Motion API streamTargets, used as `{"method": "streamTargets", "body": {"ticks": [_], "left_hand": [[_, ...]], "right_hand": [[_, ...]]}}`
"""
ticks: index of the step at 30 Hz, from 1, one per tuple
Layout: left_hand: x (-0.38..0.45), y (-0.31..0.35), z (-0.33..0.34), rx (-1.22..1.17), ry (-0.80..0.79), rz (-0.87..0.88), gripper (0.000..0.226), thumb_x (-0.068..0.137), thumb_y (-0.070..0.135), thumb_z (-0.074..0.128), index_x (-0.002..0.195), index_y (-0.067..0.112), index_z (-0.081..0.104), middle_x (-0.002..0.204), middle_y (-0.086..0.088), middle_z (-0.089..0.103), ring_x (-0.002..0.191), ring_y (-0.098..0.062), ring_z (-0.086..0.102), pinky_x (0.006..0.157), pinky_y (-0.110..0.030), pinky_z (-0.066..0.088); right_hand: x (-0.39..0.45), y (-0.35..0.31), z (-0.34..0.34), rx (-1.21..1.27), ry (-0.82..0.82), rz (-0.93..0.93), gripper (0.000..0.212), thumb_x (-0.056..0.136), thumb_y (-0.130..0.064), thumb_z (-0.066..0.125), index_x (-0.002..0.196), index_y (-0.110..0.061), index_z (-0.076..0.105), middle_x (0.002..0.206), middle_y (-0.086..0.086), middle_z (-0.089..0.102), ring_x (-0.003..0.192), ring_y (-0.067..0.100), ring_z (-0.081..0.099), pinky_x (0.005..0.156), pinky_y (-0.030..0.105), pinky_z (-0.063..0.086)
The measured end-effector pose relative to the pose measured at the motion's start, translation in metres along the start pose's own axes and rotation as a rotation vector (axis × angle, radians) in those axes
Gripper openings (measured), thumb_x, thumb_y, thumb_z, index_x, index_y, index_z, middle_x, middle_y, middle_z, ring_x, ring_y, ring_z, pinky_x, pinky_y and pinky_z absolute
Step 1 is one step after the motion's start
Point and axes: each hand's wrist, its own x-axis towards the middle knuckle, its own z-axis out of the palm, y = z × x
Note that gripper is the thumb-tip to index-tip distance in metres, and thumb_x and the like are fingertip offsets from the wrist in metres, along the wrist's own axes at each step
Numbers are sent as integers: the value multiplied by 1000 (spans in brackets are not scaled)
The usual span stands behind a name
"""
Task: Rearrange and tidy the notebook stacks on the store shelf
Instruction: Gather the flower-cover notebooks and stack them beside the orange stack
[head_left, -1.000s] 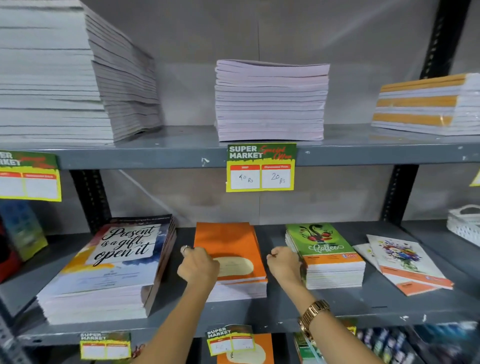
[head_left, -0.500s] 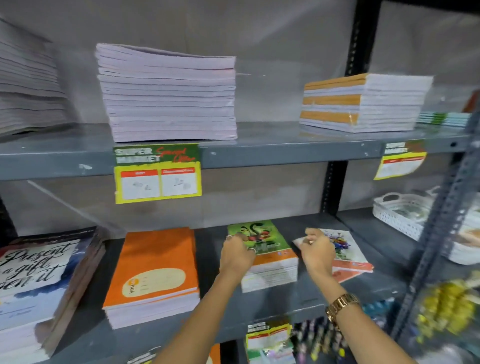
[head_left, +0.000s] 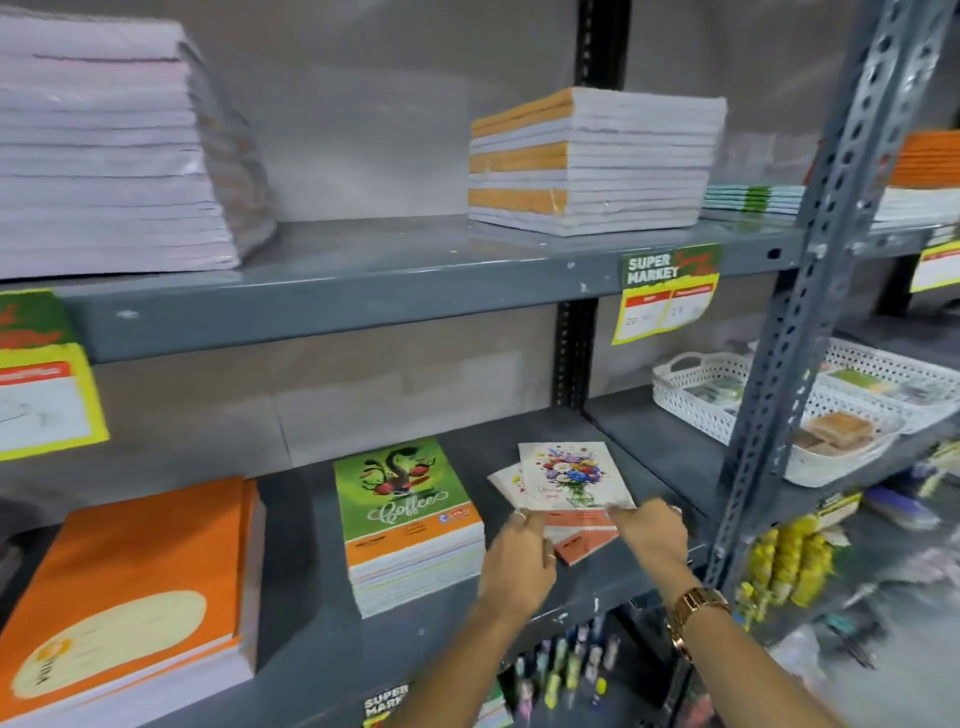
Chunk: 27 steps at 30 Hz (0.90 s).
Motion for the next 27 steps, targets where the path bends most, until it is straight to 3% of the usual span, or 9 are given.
{"method": "streamTargets", "body": {"ticks": [3, 5, 7, 9, 15, 18, 21, 24, 27], "left_hand": [[0, -3, 25, 136, -132, 49, 45, 95, 25, 37, 136, 7, 37, 140, -15, 44, 128, -30, 41, 109, -36, 36], [-3, -9, 34, 206, -218, 72, 67, 93, 49, 20, 143, 4, 23, 152, -16, 28, 141, -28, 24, 119, -37, 18], [-9, -14, 41, 239, -274, 97, 107, 68, 74, -12, 146, 2, 7, 158, -16, 9, 146, -26, 6, 119, -36, -3], [-12, -19, 46, 282, -300, 116, 122, 48, 72, -24, 146, 3, -1, 158, -14, 1, 147, -24, -2, 111, -33, -14], [-12, -23, 48, 317, -307, 127, 123, 47, 74, -27, 146, 4, -3, 159, -13, 0, 147, -24, -4, 108, -35, -17], [-15, -23, 43, 319, -336, 128, 120, 49, 72, -24, 146, 5, -4, 159, -12, -1, 147, -23, -5, 112, -34, -15], [-19, -27, 38, 334, -357, 149, 120, 49, 71, -23, 146, 4, -2, 159, -12, -1, 147, -23, -5, 117, -36, -9], [-26, -36, 33, 343, -380, 180, 119, 49, 71, -22, 147, 6, -2, 159, -10, -3, 147, -22, -5, 118, -35, -8], [-37, -43, 23, 333, -399, 183, 114, 53, 70, -18, 147, 8, -3, 159, -9, -4, 147, -21, -6, 119, -36, -5]], "right_hand": [[9, 4, 3, -95, -71, 25, 61, 78, -49, 60, 117, -1, 60, 124, 21, 58, 117, 37, 51, 94, 36, 45], [13, 3, 4, -141, -70, 33, 65, 78, -50, 61, 121, -1, 58, 128, 19, 55, 119, 37, 48, 93, 36, 45], [16, 1, 6, -168, -73, 53, 67, 75, -50, 62, 122, -1, 57, 127, 17, 57, 117, 35, 50, 91, 35, 47], [18, 0, 6, -154, -109, 80, 61, 74, -48, 63, 115, -4, 62, 121, 14, 62, 111, 32, 58, 86, 32, 50], [17, -11, -3, 8, -155, 107, 33, 83, -27, 59, 103, -2, 65, 103, 12, 70, 89, 27, 66, 73, 28, 51], [21, -22, 2, 277, -124, 164, 33, 88, -13, 47, 113, 8, 49, 99, 18, 65, 81, 32, 68, 69, 37, 59], [9, -41, -8, 558, -36, 158, 8, 96, -6, 36, 105, -7, 36, 87, 17, 53, 66, 37, 68, 51, 32, 57], [5, -48, -13, 703, 6, 141, 8, 97, -3, 35, 100, -10, 33, 91, 19, 55, 52, 27, 63, 55, 34, 57], [-10, -57, -13, 819, -24, 151, 8, 99, -4, 34, 104, -9, 36, 91, 22, 57, 52, 26, 60, 76, 43, 58]]}}
